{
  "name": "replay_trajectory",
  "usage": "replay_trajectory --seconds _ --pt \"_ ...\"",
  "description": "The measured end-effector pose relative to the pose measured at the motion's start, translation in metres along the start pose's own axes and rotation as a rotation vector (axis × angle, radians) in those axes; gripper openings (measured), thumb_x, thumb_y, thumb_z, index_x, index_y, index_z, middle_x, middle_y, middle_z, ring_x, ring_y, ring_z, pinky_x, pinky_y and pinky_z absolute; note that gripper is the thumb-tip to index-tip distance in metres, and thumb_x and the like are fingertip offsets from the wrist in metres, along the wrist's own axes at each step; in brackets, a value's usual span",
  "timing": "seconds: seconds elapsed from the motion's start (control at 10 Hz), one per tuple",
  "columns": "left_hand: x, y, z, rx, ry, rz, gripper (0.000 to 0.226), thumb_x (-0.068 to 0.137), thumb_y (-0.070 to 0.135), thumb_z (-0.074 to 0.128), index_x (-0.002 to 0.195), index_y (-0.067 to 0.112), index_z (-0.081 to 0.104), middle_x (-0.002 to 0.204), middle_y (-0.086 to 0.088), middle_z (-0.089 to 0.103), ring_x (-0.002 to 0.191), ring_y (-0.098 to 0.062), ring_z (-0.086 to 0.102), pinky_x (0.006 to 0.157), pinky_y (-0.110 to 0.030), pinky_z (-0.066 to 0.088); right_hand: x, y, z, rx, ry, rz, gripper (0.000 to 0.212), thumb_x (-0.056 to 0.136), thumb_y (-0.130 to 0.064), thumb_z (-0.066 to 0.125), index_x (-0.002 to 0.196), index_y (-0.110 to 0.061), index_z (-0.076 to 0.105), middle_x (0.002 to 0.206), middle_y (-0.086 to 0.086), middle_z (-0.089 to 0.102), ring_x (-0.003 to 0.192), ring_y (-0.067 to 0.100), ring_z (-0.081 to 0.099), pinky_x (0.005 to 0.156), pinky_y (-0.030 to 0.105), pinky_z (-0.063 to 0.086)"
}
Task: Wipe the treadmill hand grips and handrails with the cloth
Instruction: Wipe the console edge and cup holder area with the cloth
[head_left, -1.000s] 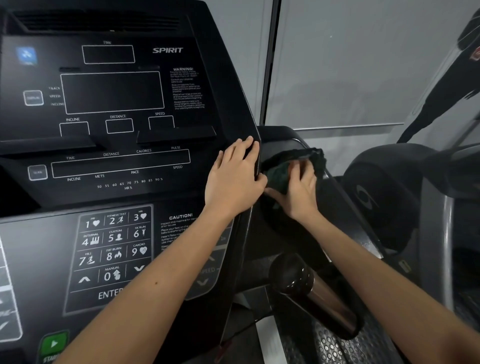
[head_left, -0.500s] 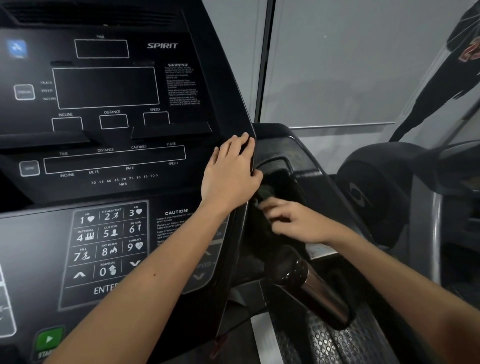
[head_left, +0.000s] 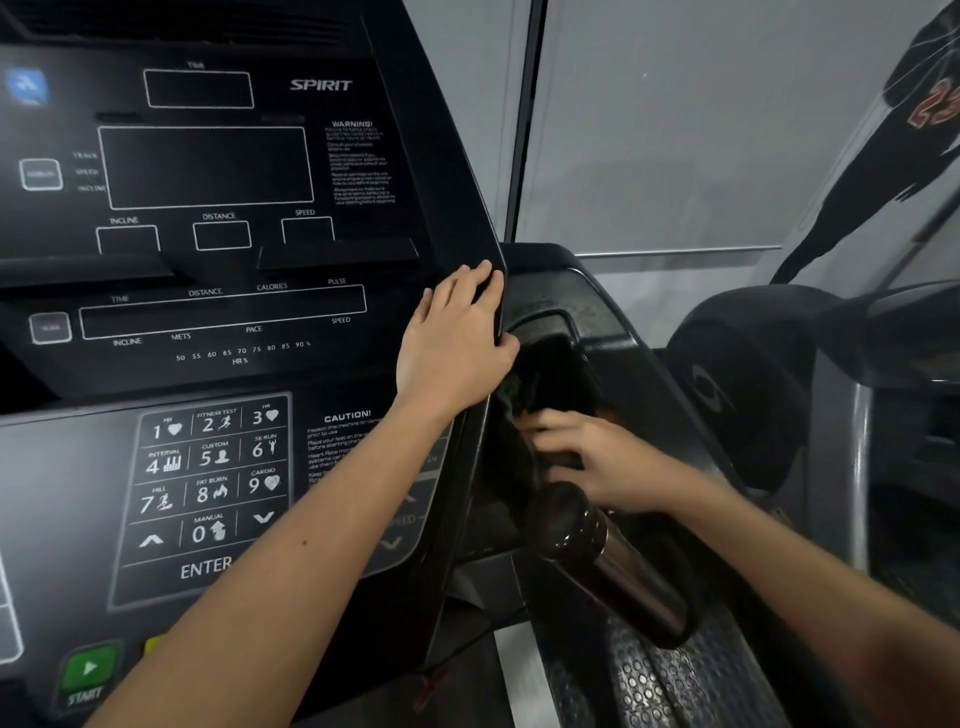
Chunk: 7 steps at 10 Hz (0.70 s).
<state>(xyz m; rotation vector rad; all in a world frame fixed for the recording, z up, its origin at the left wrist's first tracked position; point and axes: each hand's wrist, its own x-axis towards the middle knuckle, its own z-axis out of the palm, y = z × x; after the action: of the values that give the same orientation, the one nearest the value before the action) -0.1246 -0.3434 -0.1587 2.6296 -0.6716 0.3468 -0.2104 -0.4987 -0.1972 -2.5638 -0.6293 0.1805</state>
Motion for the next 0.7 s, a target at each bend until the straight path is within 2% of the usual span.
replay_trajectory --seconds 0.1,0.2,0.3,0.4,0.5,0.6,0.7 --pt "0.000 -0.001 0.000 -0.002 -0.008 0.003 0.062 0.094 0.032 0.043 0.148 0.021 0.017 0.157 0.006 0.013 0.144 -0.010 0.004 0.116 -0.033 0.007 -0.026 0.009 -0.020 -0.155 -0.094 0.033 0.030 0.085 -0.007 0.058 0.111 -0.018 0.067 0.126 -0.013 0.054 0.114 0.003 0.046 0.104 0.015 0.028" --pt "0.001 -0.001 0.000 0.002 -0.005 0.007 0.062 0.094 0.032 0.043 0.148 0.020 0.017 0.157 0.006 0.013 0.144 -0.010 0.003 0.117 -0.034 0.006 -0.039 0.027 -0.032 -0.108 -0.069 0.070 0.031 0.082 -0.001 0.059 0.108 -0.015 0.070 0.120 -0.013 0.060 0.112 -0.004 0.048 0.099 0.004 0.025" --pt "0.000 -0.002 0.001 0.005 -0.007 0.009 0.062 0.094 0.032 0.042 0.149 0.019 0.016 0.157 0.005 0.012 0.145 -0.010 0.003 0.117 -0.034 0.004 -0.027 0.053 -0.027 -0.237 -0.022 0.096 0.031 0.090 -0.015 0.057 0.120 -0.019 0.063 0.133 -0.008 0.052 0.130 0.003 0.038 0.108 0.005 0.010" --pt "0.000 -0.002 0.001 0.002 -0.008 0.010 0.062 0.094 0.032 0.042 0.149 0.019 0.016 0.157 0.006 0.012 0.144 -0.010 0.002 0.117 -0.033 0.004 -0.004 0.072 -0.025 -0.494 -0.084 0.162 0.040 0.097 -0.031 0.043 0.135 -0.019 0.046 0.152 -0.005 0.027 0.145 0.015 0.006 0.102 0.006 -0.019" --pt "0.000 -0.002 0.000 -0.007 -0.007 0.005 0.062 0.094 0.033 0.042 0.149 0.020 0.016 0.157 0.007 0.012 0.144 -0.009 0.003 0.116 -0.032 0.005 0.021 0.087 -0.034 -0.680 -0.111 0.237 0.057 0.097 -0.039 0.037 0.148 -0.021 0.018 0.158 -0.005 0.000 0.143 0.032 -0.013 0.118 0.036 -0.006" --pt "0.001 -0.001 0.000 -0.006 0.006 0.003 0.062 0.093 0.034 0.044 0.148 0.021 0.019 0.156 0.008 0.015 0.144 -0.009 0.005 0.116 -0.033 0.009 0.038 0.100 -0.041 -0.883 -0.138 0.221 0.066 0.093 -0.054 0.022 0.148 -0.026 -0.001 0.147 -0.007 -0.030 0.138 0.046 -0.019 0.115 0.056 0.010" --pt "0.001 -0.001 0.000 -0.008 0.007 0.005 0.062 0.093 0.034 0.044 0.148 0.021 0.020 0.156 0.008 0.016 0.144 -0.009 0.006 0.116 -0.033 0.010 0.034 0.098 -0.040 -0.816 0.018 0.104 0.062 0.091 -0.035 0.053 0.144 -0.013 0.029 0.156 0.007 0.005 0.139 0.049 0.004 0.115 0.050 0.004"
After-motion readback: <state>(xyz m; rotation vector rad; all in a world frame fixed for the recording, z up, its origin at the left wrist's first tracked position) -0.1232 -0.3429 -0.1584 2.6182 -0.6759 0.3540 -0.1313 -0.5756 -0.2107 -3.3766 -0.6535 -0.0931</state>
